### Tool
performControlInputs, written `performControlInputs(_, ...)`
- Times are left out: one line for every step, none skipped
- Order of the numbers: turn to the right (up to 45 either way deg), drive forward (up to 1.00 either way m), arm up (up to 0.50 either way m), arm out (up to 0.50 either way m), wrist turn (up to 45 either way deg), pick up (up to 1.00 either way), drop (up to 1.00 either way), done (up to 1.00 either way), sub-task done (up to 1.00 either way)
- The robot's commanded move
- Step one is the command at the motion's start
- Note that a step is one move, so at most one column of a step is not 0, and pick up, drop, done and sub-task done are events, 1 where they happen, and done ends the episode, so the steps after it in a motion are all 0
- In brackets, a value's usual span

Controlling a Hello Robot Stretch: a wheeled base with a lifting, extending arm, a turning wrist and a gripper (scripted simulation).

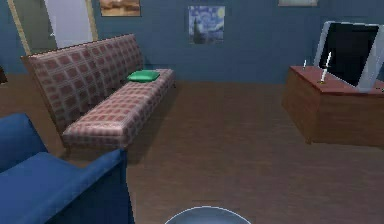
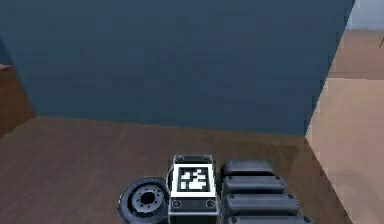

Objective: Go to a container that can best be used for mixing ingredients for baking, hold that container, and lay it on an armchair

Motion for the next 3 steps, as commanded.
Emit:
performControlInputs(0.0,1.00,0.00,0.00,0.0,0.00,0.00,0.00,0.00)
performControlInputs(0.0,0.15,0.00,0.00,0.0,0.00,0.00,0.00,0.00)
performControlInputs(-45.0,0.00,0.00,0.00,0.0,0.00,0.00,0.00,0.00)
